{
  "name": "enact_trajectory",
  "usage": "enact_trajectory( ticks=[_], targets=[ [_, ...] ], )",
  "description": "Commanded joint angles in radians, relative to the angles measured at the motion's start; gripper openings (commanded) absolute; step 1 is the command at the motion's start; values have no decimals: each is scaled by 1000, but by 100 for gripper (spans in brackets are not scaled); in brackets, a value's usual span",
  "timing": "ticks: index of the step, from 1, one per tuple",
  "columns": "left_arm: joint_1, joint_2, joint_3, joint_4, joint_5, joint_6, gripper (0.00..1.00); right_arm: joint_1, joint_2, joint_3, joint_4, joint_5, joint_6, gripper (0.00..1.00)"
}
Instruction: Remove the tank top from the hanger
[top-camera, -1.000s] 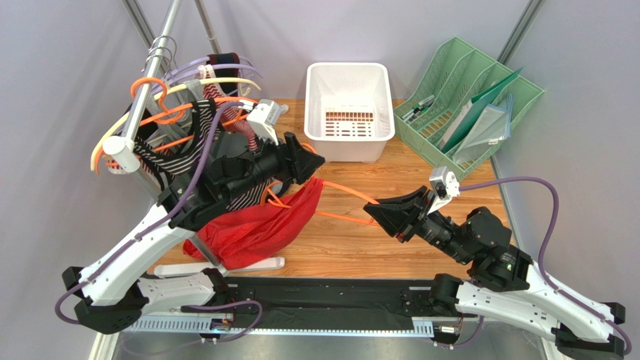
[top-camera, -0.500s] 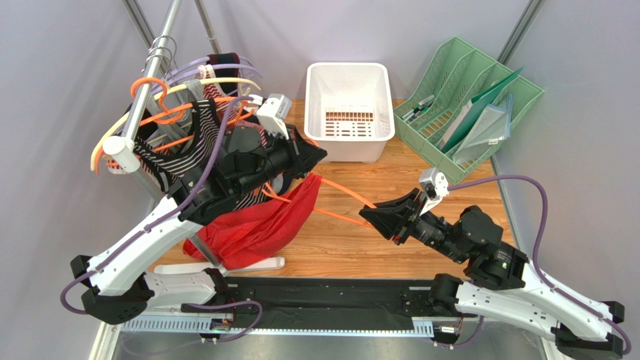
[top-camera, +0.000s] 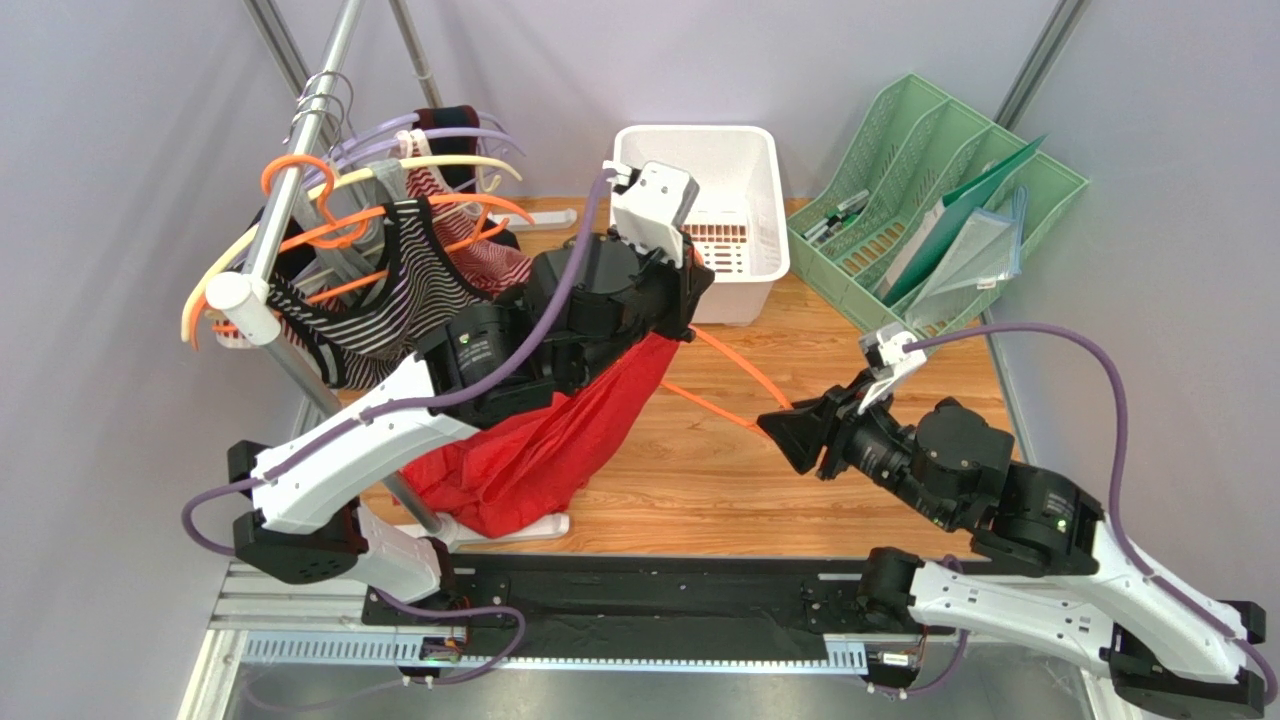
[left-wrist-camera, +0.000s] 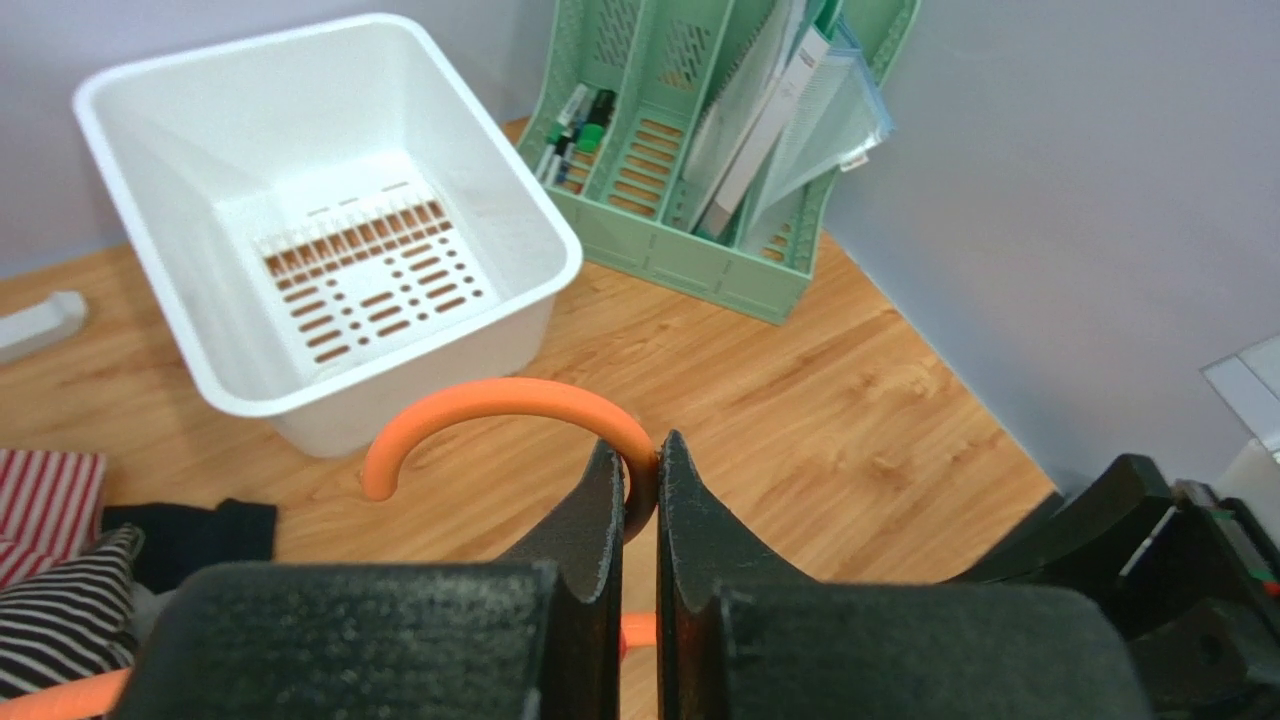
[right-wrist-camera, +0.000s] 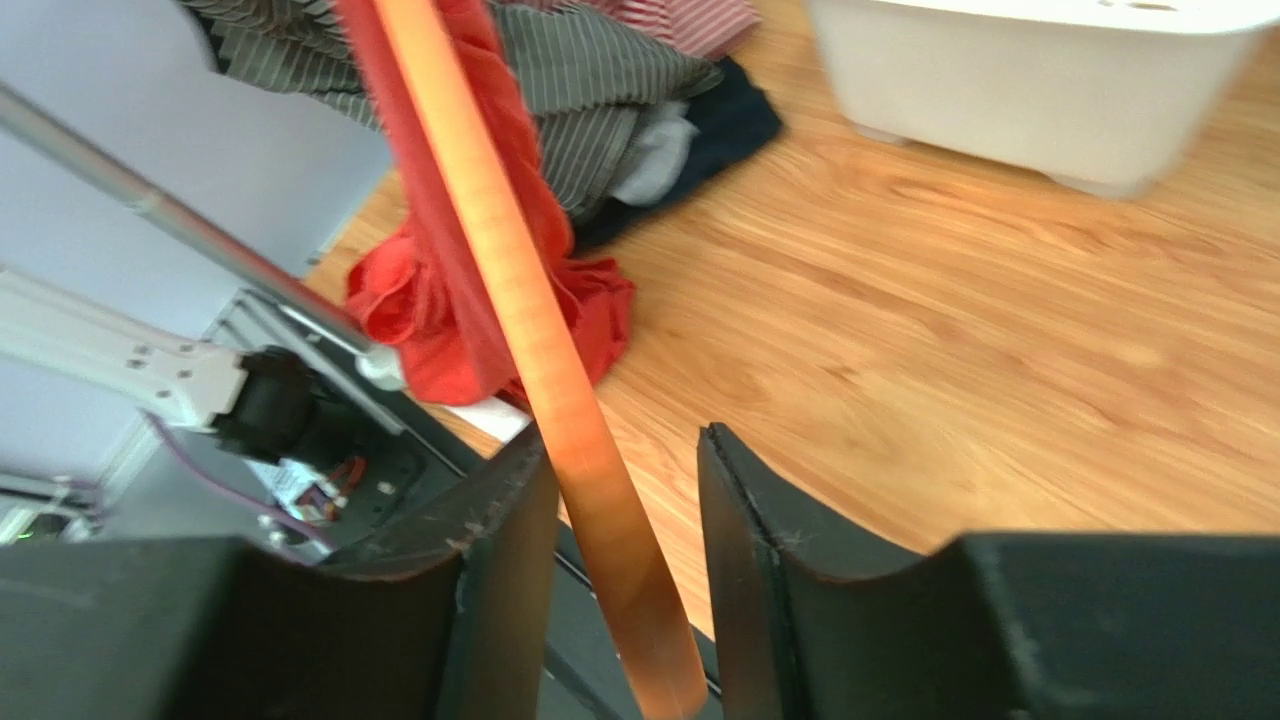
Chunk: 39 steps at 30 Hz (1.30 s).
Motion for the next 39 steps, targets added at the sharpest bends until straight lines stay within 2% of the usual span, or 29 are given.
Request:
enact_trajectory(
  ticks=[1,3,4,6,12,15,18,20,22,25,27,29,34,39],
  targets=[
    [-33,25,99,31,-193,117,0,2,39,152,-288,174,85,44],
    [-34,33,108,39,-236,126,0,1,54,214,-360,210,94,47],
    [-33,36,109,47,-247,135,0,0,64,226,-373,214,91,61],
    [-33,39,109,51,-283,135,0,2,71,248,-362,214,80,71],
    [-34,39,105,44,-363,129,0,2,176,312,-192,60,-12,71],
    [-34,33,103,31,-382,131,0,15,284,375,-129,-23,-43,64],
    [-36,11,80,27,-382,138,0,84,353,436,-105,15,-99,64],
    [-34,-28,35,39,-356,144,0,97,361,432,-73,64,-118,69],
    [-34,-82,-1,65,-268,144,0,98,360,409,-40,67,-133,75],
    [-36,-148,-53,61,-123,125,0,95,366,351,58,21,-204,78],
    [-34,-200,-101,61,-9,108,0,97,377,323,122,-42,-259,77],
    [-36,-234,-149,59,67,82,0,95,412,324,151,-124,-291,70],
    [-34,-334,-239,82,131,51,0,94,461,318,246,-297,-325,52],
    [-36,-381,-269,81,150,29,0,92,453,271,349,-371,-334,52]
  ],
)
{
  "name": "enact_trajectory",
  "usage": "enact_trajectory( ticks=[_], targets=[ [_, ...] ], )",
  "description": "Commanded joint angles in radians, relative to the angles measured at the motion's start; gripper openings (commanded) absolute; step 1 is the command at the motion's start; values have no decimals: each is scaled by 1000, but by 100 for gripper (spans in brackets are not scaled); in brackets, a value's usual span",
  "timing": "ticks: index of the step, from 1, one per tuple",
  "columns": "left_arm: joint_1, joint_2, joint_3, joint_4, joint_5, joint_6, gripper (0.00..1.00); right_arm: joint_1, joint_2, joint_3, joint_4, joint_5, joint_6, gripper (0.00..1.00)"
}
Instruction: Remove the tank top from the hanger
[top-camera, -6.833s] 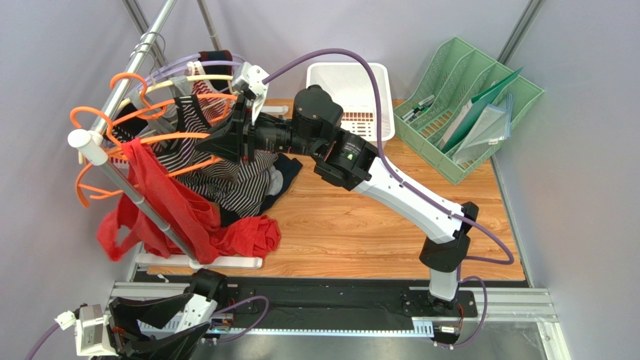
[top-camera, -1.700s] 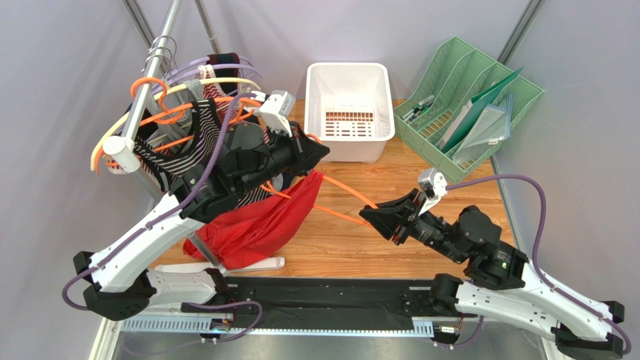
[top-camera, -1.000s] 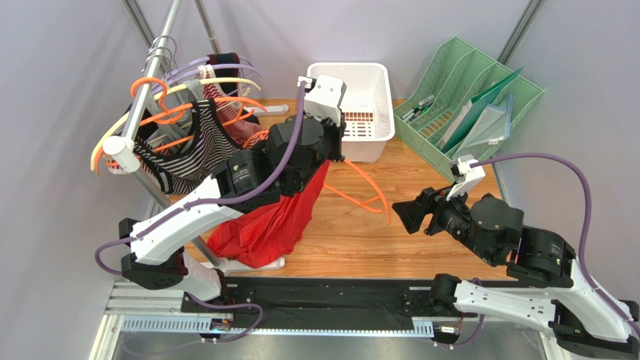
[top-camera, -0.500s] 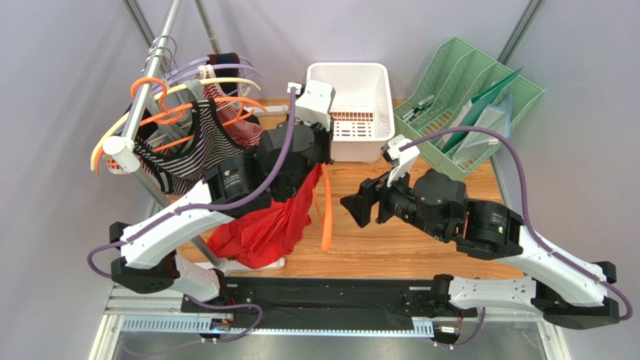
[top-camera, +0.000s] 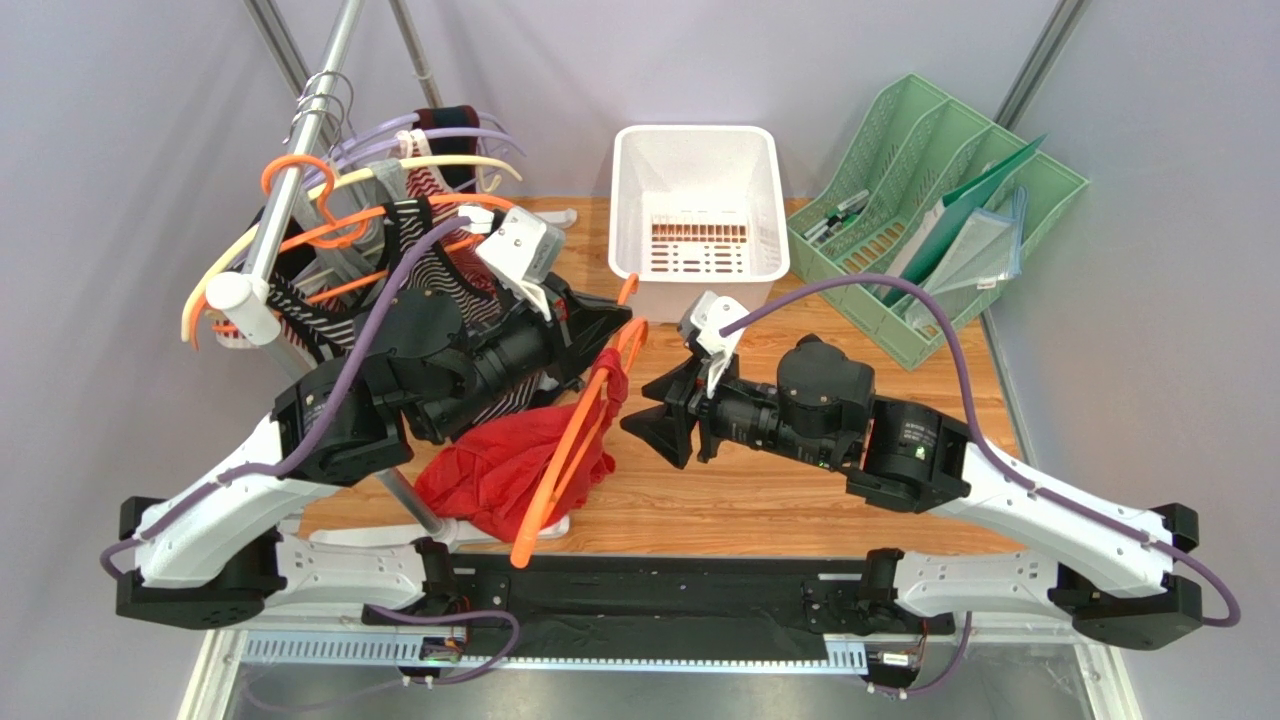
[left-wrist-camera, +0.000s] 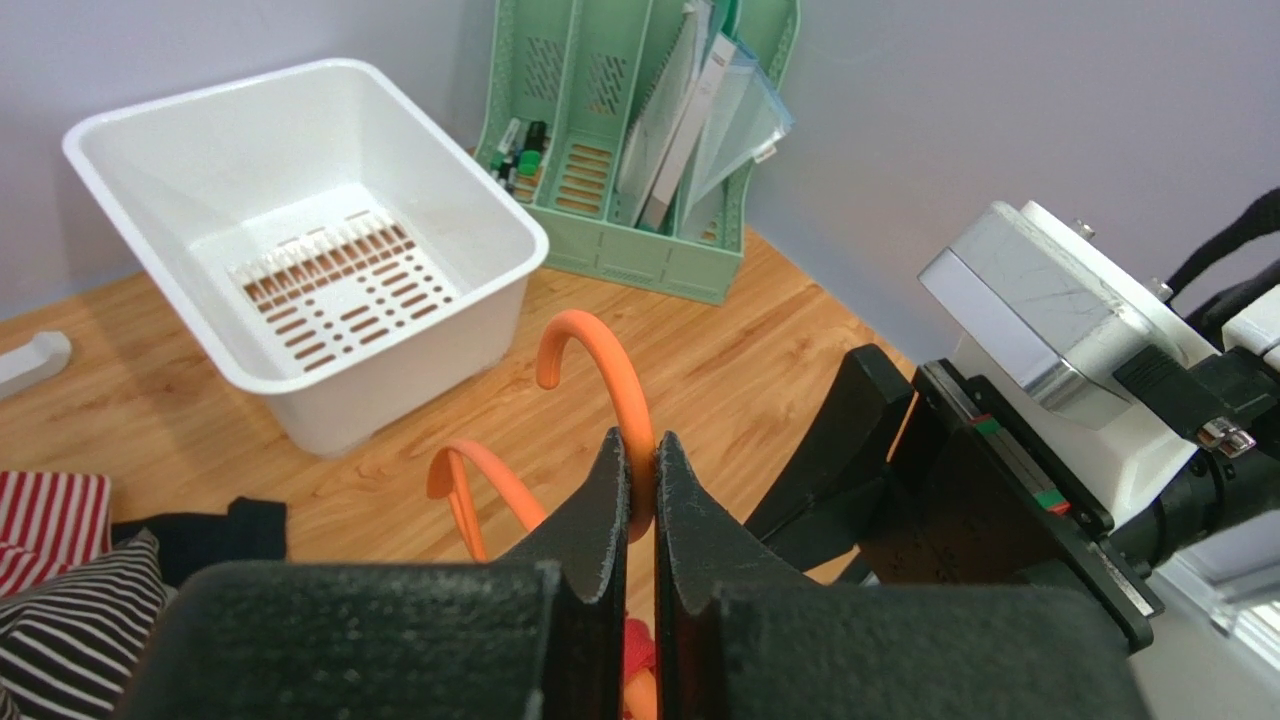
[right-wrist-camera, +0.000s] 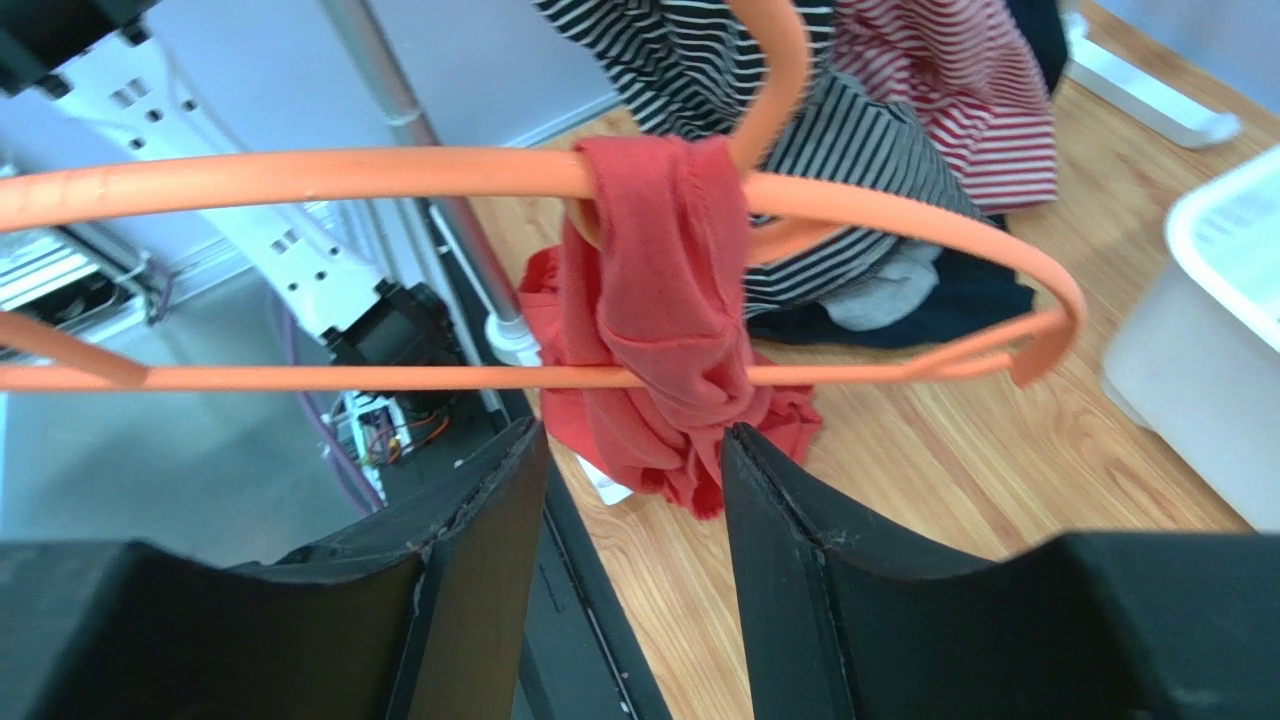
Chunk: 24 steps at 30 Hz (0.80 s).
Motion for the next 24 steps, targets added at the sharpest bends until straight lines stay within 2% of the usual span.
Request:
enact_trajectory(
  ticks=[1,14,17,20,21,24],
  targets=[
    [-4,-31,-23,57,72,-40,0,-6,-9,-19,170,-125,-41,52],
    [-2,-86,-58,60,107,-70,0,-6,44,-13,190,-86,-46,45],
    [-4,-86,-60,60,119,-73,0,-8,40,-16,181,-27,-56,44],
    [-2,-82,-58,60,124,-73,0,-6,37,-16,176,-10,-61,31],
    [-4,-80,-58,60,122,-70,0,-8,37,-15,175,-20,-61,22],
    [-2,-72,-58,60,105,-60,0,-8,34,-13,178,-38,-58,8]
  ],
)
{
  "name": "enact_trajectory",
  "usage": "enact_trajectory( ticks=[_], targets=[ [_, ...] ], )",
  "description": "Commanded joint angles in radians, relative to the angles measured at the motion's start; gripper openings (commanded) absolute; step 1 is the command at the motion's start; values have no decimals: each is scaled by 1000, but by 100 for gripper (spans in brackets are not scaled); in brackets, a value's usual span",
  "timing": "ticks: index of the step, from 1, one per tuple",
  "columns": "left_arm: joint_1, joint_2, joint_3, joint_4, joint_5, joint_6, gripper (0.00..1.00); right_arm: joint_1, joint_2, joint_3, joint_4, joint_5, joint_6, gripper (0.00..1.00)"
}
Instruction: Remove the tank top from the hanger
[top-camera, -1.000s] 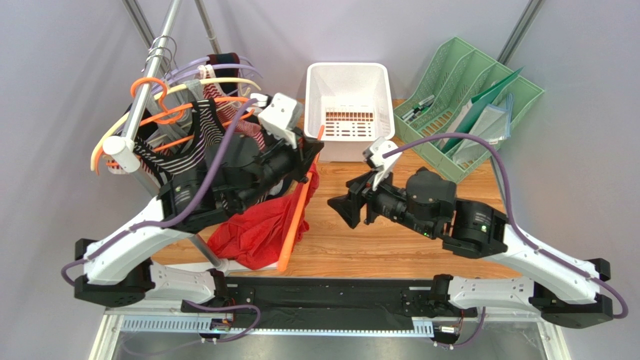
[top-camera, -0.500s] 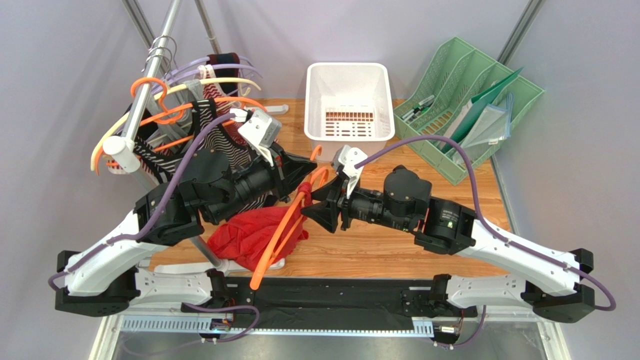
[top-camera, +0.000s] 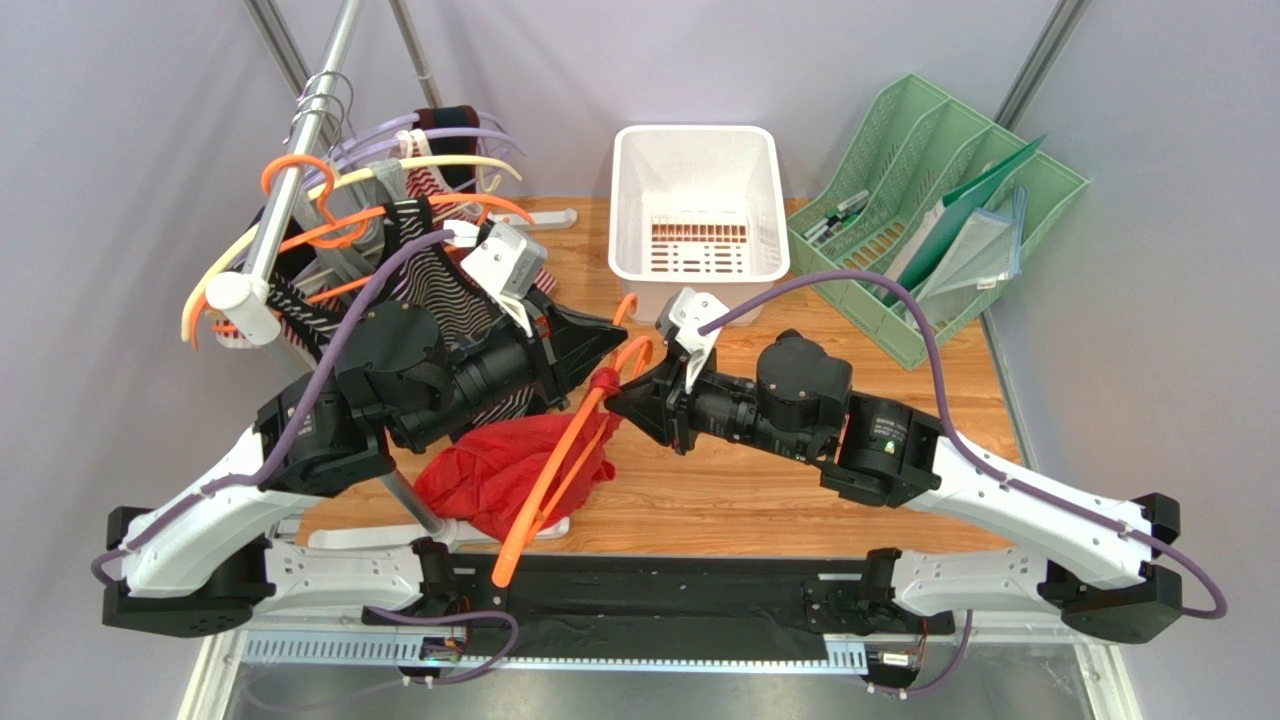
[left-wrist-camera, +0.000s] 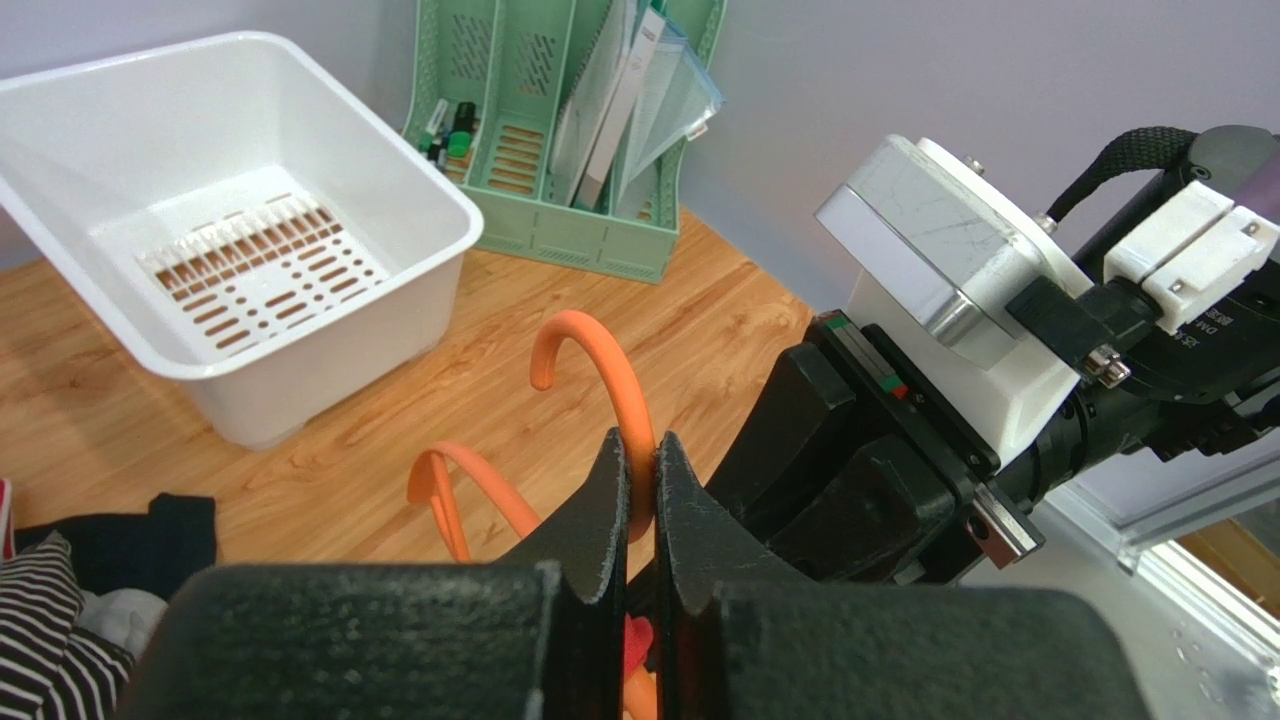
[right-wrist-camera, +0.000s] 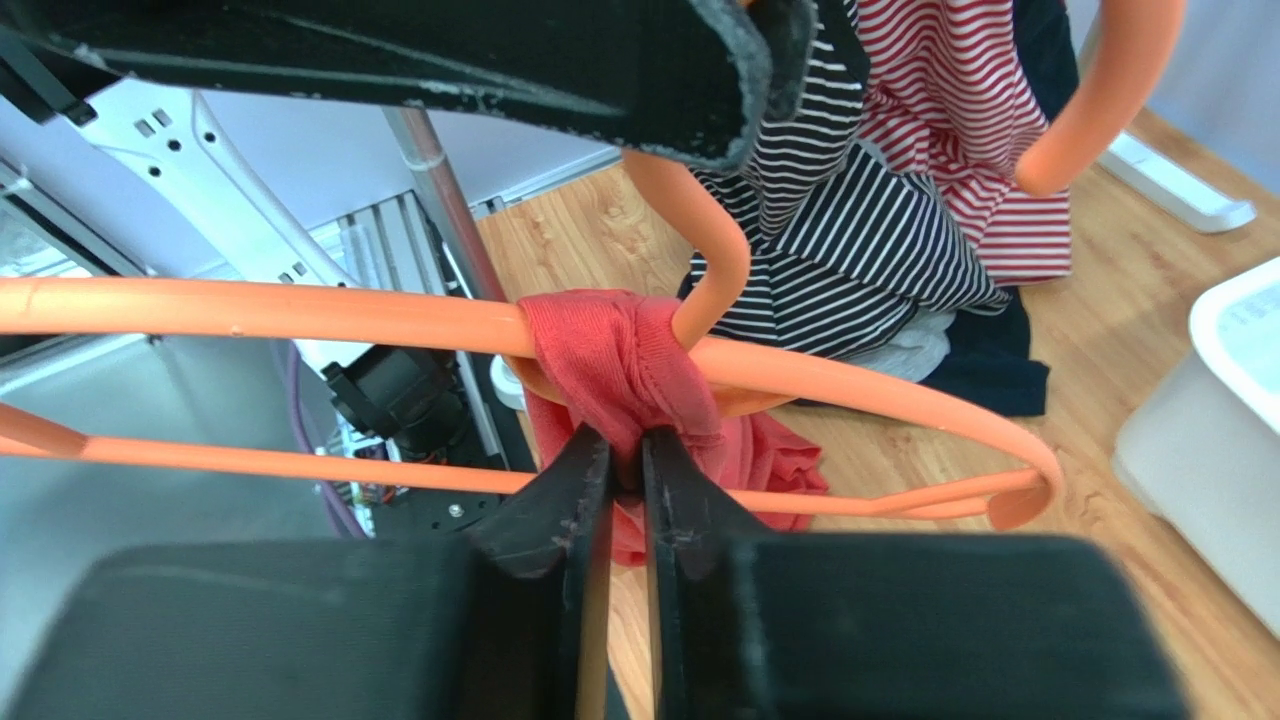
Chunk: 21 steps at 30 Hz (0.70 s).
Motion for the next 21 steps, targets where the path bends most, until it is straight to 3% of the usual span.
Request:
enact_trajectory(
  ticks=[1,6,12,21],
  targets=[
    [-2,2,5,59,-2,-6,0,-4,-22,10,37,7,-5,3],
    [-2,6,-43,105,-63,52,0,-3,-42,28,40,-74,39,0],
    [-2,27,-110,211,-232,165,0,-3,-45,125,-45,-137,97,0],
    [56,145,-75,340,-338,273,0,-4,-75,163,-125,-252,120,0]
  ],
)
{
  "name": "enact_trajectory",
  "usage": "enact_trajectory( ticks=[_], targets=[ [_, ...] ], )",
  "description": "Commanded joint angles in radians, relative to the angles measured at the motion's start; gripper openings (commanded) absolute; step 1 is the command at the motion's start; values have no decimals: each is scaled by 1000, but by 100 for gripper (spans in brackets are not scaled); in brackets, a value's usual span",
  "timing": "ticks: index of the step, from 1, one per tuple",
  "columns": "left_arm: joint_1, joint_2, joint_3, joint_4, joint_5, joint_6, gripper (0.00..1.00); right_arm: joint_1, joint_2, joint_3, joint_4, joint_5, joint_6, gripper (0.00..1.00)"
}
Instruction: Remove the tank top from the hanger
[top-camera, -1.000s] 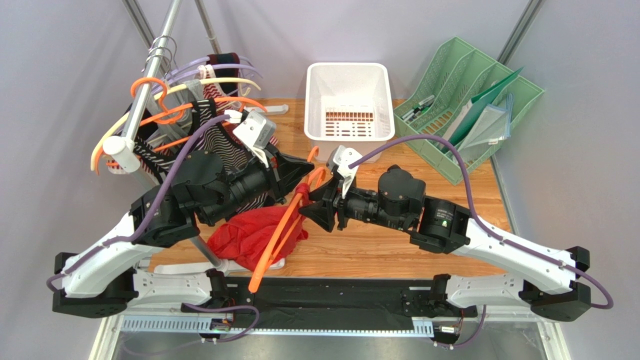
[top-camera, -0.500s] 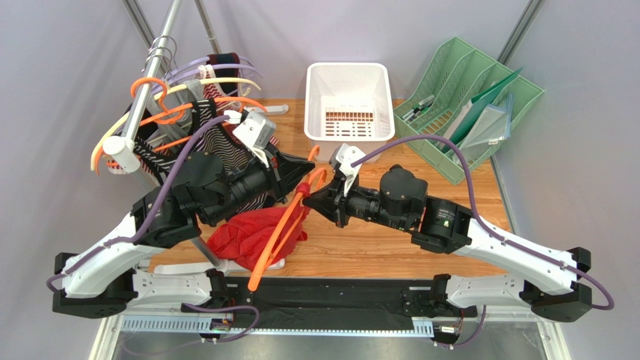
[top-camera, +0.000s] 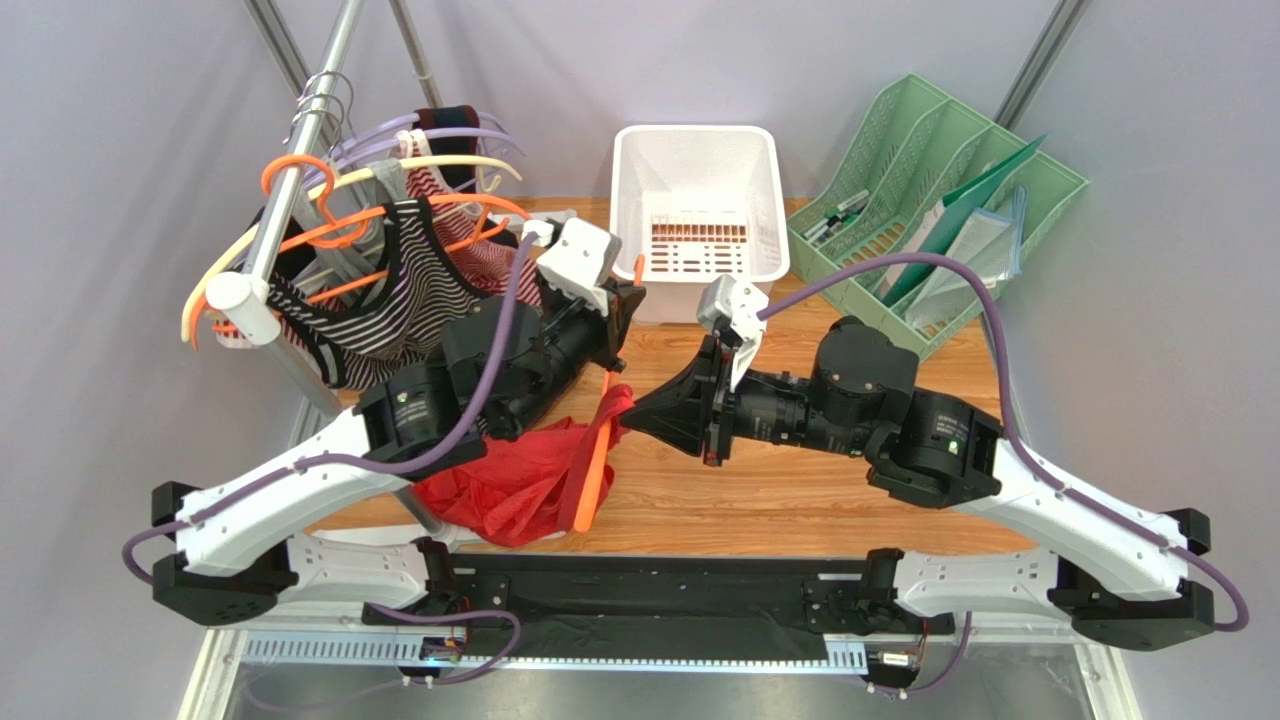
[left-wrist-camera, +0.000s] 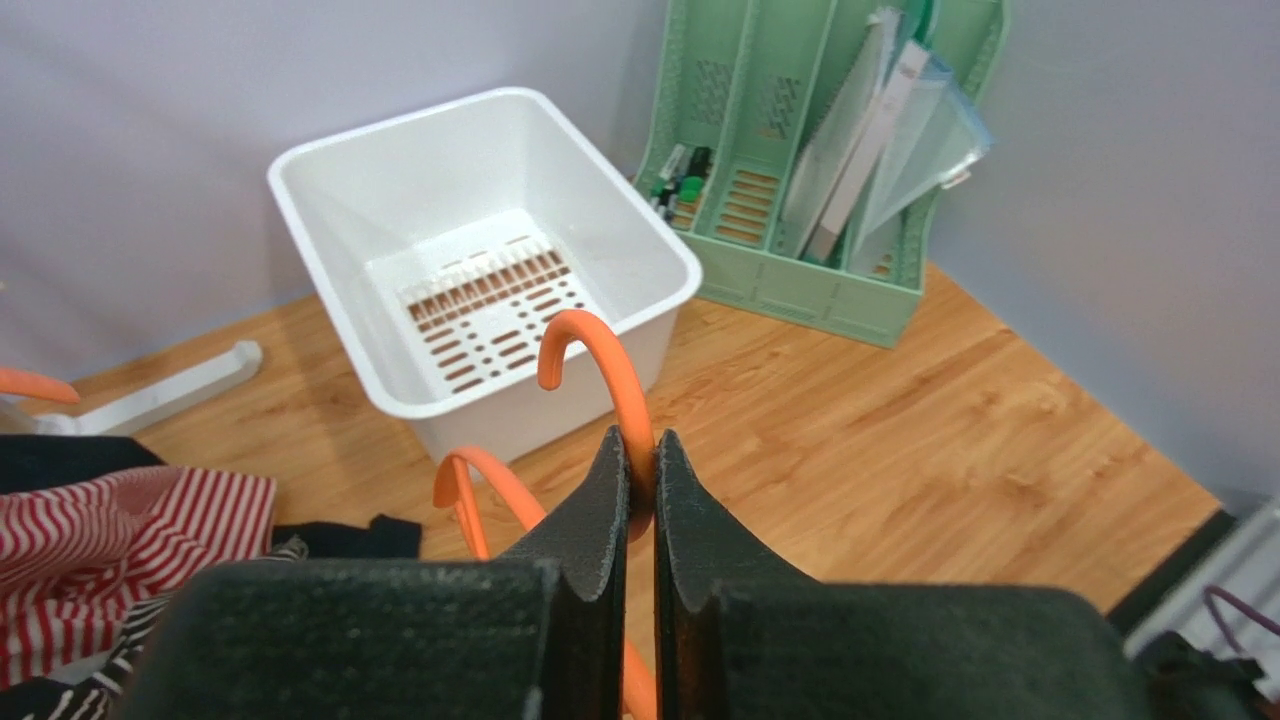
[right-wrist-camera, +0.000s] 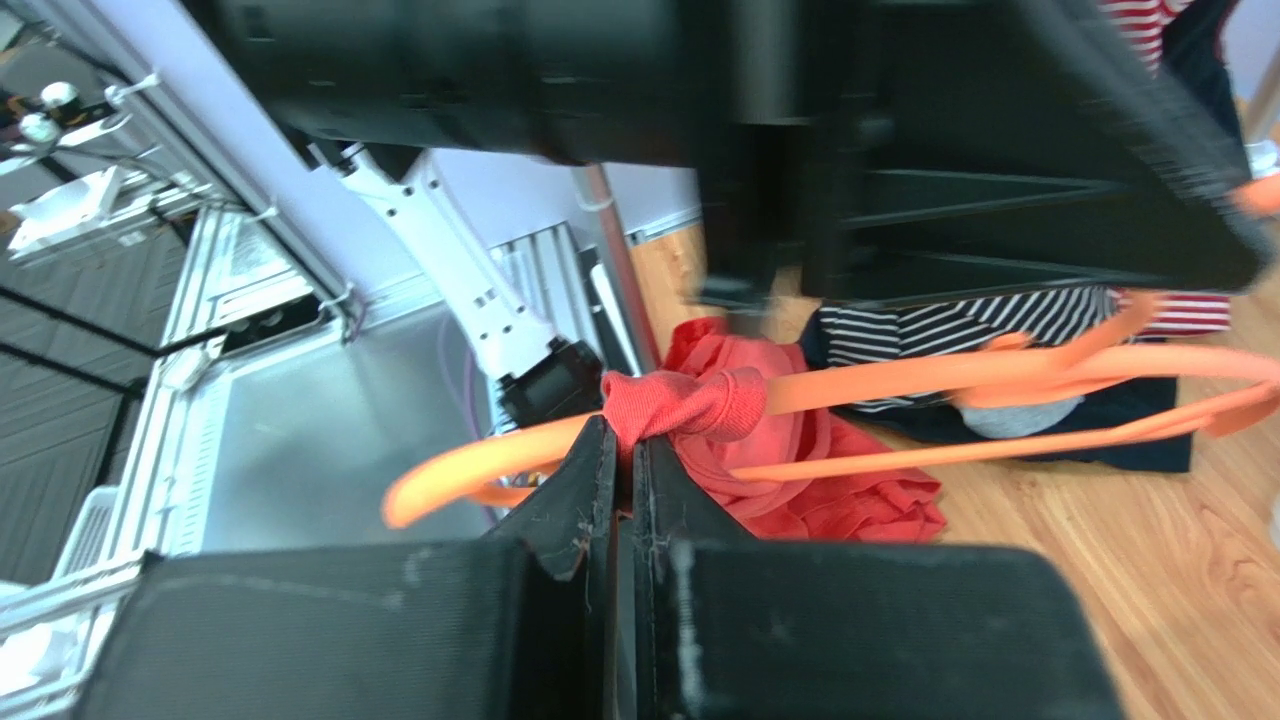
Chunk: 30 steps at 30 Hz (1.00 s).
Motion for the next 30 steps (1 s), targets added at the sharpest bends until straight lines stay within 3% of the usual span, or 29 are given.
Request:
enact_trajectory(
  ticks=[1,9,19,24,28,30],
  targets=[
    [46,71,56,105,-80,89,0,-3,-25,48,-43,-109,23,0],
    [109,223,237,96,-192,178,0,-3,-46,10,-108,-148,25,0],
    [114,267,371,92,-272,292,0,-5,-143,-120,-77,18,34,0],
    [114,197,449,-112,-144,192,0,-69,-108,-83,-134,231,37,0],
    [114,122,475,-258,33,59,0,-178,-70,-30,-138,236,32,0],
    [114,64,448,-287,96,32,0,-254,-54,37,-144,166,32,0]
  ],
)
